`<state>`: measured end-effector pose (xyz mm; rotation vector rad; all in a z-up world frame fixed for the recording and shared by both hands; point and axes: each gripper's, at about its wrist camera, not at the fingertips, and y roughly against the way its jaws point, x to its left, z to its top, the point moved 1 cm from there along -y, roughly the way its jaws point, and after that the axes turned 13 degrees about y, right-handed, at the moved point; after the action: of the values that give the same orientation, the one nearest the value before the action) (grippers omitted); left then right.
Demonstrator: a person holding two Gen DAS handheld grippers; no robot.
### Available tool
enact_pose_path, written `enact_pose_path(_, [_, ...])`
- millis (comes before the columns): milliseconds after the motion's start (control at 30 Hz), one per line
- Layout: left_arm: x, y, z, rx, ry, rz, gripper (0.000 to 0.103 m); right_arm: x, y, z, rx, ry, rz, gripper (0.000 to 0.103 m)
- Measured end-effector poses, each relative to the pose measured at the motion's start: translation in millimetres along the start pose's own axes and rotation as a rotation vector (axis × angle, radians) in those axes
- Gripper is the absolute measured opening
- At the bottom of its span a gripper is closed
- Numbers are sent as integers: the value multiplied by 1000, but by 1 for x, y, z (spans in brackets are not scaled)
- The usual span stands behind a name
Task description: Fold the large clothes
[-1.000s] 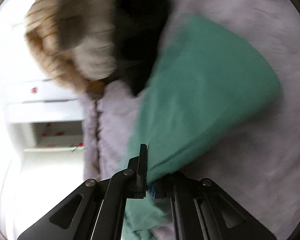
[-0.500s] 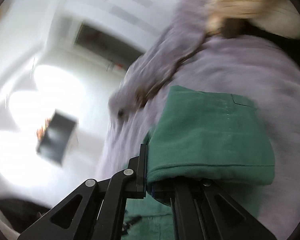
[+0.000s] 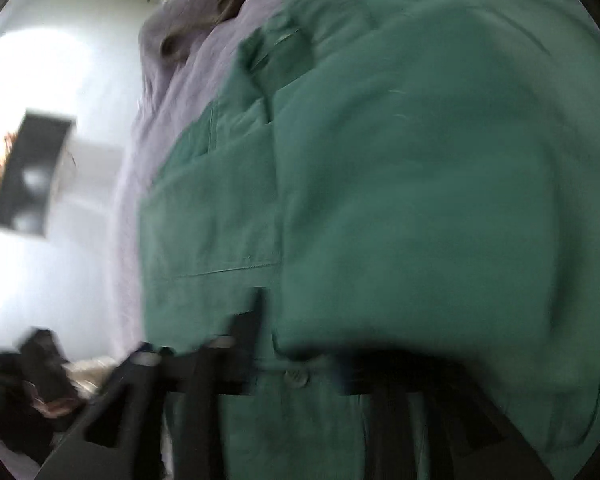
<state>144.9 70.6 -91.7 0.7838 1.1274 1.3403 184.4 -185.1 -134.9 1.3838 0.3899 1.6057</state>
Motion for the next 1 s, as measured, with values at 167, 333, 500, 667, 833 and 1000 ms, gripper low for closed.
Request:
enact_pose_path(167, [10, 5, -3, -13, -8, -27, 102, -24, 23, 19, -146, -157, -46, 48])
enact_pose_path(333, [19, 17, -2, -30, 6, -47, 102, 26, 21, 47, -171, 86, -98, 12])
enact_pose_path(500, [38, 28, 2, -71, 27, -29, 102, 118, -38, 29, 18, 525, -207, 14])
enact_pose_path(667, [54, 25, 8, -58, 80, 4, 102, 134, -81, -15, 215, 658, -276, 36])
enact_pose_path(833, [46, 27, 10, -65, 55, -2, 102, 101, -44, -31, 198, 525, -181, 56])
enact_pose_path(1000, [12, 25, 13, -70, 25, -55, 102, 38, 3, -9, 80, 217, -114, 56])
